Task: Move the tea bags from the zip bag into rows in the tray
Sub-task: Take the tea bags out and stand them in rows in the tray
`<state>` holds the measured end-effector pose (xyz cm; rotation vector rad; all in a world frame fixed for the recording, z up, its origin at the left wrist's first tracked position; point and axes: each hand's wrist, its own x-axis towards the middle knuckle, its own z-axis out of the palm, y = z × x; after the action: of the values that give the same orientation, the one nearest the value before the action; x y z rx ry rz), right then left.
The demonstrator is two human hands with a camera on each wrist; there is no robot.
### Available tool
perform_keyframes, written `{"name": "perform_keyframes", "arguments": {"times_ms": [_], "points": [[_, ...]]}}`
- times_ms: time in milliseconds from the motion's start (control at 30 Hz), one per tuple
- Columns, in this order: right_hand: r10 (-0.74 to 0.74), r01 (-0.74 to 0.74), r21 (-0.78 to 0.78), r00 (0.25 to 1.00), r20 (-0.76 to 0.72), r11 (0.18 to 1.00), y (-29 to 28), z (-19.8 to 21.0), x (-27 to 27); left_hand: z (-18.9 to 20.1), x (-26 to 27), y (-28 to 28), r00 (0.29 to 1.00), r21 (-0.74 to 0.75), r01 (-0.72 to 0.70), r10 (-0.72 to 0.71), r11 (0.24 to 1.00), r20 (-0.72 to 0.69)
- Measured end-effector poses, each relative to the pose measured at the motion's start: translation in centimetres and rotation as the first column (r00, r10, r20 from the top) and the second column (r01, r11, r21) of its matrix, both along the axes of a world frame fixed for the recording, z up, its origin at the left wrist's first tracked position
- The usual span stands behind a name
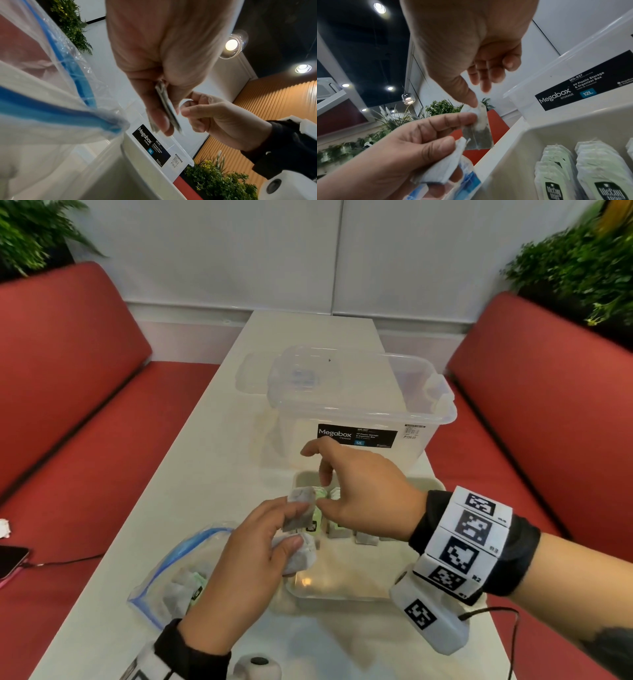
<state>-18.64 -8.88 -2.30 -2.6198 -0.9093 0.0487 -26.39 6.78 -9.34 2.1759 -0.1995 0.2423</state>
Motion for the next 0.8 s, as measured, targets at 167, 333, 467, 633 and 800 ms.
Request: {"name": "perform_keyframes", "arguments": {"times_ms": [167, 333, 467, 633, 800], "points": [[0.034, -0.034, -0.009, 0.999, -0.040, 0.999, 0.2, 0.3, -0.3, 0.1, -0.1, -0.1, 1.000, 0.010, 0.021, -0.021, 1.000, -0.001], [0.050, -0.051, -0.060, 0.999, -0.019, 0.997, 0.2, 0.2, 0.2, -0.1, 0.0, 0.0, 0.999, 0.028, 0.039, -0.039, 0.999, -0.002], [0.071, -0.074, -0.078, 0.997, -0.038, 0.994, 0.2, 0.3, 0.9, -0.2, 0.0, 0.1, 0.999, 0.017, 0.050, -0.050, 0.999, -0.002], [0.107, -0.107, 0.003, 0.991, -0.083, 0.994, -0.5, 0.6, 1.2, -0.1, 0.0, 0.1, 0.995, -0.047, 0.087, -0.089, 0.995, -0.040], [0.262, -0.254, 0.088, 0.960, -0.095, 0.963, -1.7, 0.8, 2.0, -0.1, 0.1, 0.0, 0.990, -0.154, 0.100, -0.114, 0.983, -0.082]]}}
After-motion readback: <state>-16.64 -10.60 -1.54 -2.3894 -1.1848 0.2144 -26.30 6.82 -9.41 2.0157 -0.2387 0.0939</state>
